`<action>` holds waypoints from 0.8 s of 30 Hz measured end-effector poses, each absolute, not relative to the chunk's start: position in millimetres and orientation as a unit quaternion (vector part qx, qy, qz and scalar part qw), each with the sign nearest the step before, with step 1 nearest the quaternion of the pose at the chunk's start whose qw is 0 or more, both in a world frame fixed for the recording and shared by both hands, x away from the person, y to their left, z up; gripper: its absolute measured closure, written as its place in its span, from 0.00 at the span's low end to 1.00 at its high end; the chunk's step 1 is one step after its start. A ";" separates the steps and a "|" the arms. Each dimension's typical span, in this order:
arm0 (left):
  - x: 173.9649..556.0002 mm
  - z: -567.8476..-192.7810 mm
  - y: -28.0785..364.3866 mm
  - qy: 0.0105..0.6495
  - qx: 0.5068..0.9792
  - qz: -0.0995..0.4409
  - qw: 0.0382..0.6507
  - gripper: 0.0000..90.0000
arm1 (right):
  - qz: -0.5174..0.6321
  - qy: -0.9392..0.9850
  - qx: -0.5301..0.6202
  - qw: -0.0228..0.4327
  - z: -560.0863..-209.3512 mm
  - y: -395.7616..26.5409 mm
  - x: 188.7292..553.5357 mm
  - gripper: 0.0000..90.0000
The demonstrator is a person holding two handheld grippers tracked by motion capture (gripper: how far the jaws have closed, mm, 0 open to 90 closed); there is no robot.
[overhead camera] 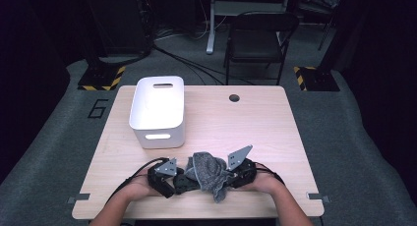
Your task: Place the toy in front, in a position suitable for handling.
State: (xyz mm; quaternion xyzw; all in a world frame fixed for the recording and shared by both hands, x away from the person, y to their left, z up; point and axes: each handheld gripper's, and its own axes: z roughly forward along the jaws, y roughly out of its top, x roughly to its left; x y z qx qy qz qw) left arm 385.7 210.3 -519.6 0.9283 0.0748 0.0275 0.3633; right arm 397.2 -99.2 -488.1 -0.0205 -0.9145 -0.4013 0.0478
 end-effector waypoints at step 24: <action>386.1 -520.0 210.8 0.073 0.927 0.028 0.366 0.27 | -0.392 -0.919 -0.029 0.011 -473.5 -11.9 392.0 0.78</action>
